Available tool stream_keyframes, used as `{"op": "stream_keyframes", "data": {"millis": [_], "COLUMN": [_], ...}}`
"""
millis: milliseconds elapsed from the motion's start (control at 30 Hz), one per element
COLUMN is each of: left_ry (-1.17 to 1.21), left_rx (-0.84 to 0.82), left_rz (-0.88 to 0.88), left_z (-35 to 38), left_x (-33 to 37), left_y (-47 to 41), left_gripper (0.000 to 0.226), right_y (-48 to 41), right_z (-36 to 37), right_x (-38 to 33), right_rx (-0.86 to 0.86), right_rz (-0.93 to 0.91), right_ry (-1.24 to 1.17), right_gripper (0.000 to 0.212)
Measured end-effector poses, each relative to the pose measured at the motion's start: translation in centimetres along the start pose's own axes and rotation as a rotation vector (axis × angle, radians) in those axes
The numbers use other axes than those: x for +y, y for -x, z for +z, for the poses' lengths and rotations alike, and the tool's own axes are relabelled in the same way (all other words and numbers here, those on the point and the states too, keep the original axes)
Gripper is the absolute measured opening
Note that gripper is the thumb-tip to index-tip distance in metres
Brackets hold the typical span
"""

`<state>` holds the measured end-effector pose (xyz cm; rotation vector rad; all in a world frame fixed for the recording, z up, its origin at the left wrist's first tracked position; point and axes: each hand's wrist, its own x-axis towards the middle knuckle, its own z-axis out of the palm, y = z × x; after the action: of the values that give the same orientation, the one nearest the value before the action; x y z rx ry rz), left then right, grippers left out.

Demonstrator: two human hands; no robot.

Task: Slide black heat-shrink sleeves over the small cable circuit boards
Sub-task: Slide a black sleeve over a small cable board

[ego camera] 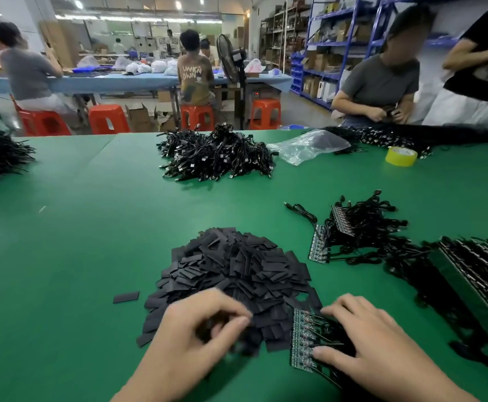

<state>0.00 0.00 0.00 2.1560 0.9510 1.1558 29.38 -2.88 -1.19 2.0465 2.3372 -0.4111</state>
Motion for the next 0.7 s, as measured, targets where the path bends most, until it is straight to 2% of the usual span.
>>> {"op": "stream_keyframes", "data": {"millis": [200,333,533,667,700], "left_ry": [-0.131,-0.26,-0.298,-0.26,-0.247], "left_rx": [-0.006,0.085,0.105,0.118,0.121], "left_rz": [0.034,0.062,0.064,0.047,0.033], "left_z": [3.5,4.7,4.9,4.7,4.6], "left_x": [-3.3,-5.7,-7.1,-7.7,-7.7], "left_y": [-3.3,-2.5,-1.7,-1.7,-1.8], "left_gripper": [0.006,0.006,0.006,0.007,0.007], "right_y": [-2.1,-3.1,-3.9,-4.6,-4.9], "right_z": [-0.1,0.4,-0.2,-1.3,-1.8], "right_x": [-1.4,-1.7,-0.7,0.8,1.2], "right_rx": [-0.075,-0.094,-0.068,-0.014,-0.024], "right_rz": [0.016,0.053,0.114,0.134,0.107], "right_ry": [0.06,0.039,-0.137,-0.271,-0.315], "right_gripper": [0.095,0.093,0.071,0.038,0.039]}}
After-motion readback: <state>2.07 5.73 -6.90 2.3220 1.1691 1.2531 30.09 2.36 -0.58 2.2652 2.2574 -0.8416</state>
